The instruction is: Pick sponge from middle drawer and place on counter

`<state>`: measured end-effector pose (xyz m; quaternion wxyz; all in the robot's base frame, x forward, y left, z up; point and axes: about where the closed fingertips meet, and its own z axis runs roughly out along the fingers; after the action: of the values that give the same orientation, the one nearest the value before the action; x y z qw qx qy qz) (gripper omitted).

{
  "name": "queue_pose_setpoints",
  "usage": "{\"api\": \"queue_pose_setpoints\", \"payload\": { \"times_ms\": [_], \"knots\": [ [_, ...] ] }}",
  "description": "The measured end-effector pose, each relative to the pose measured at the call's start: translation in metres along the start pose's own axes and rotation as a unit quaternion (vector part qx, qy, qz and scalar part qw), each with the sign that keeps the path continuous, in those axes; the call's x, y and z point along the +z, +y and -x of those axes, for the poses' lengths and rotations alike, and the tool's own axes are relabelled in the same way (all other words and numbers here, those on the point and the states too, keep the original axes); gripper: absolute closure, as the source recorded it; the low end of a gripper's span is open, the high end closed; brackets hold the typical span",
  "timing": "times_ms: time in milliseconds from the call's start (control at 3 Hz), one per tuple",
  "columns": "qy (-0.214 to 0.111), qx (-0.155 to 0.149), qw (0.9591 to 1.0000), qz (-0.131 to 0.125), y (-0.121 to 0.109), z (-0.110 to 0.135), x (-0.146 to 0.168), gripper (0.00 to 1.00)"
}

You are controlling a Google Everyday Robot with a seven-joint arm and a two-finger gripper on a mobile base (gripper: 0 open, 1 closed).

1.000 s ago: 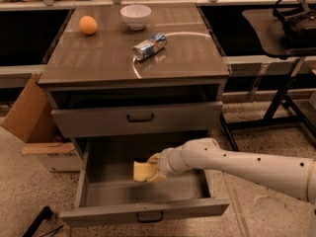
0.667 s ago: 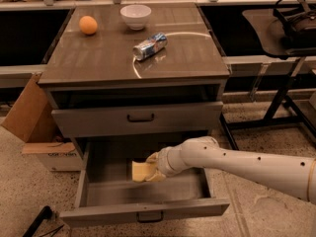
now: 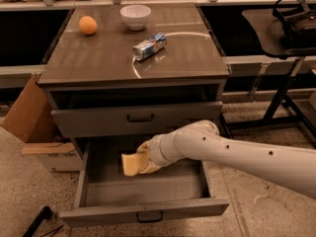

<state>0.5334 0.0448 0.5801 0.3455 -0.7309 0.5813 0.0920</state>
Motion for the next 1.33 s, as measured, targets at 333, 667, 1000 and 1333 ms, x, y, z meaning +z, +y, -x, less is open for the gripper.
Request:
{"api": "queue_pose_setpoints", "payload": {
  "times_ms": [333,667,1000,1333],
  "knots": [
    [0.013,-0.049,0.9986,-0.017,-0.023,0.035,-0.033,1.00],
    [0.012,-0.052,0.9985,-0.017,-0.025,0.037,-0.035,1.00],
    [-0.004,-0.085,0.9961,-0.024,-0.045,0.057,-0.056,1.00],
    [-0.008,-0.135,0.9900,-0.038,-0.077,0.089,-0.088,1.00]
  ]
}}
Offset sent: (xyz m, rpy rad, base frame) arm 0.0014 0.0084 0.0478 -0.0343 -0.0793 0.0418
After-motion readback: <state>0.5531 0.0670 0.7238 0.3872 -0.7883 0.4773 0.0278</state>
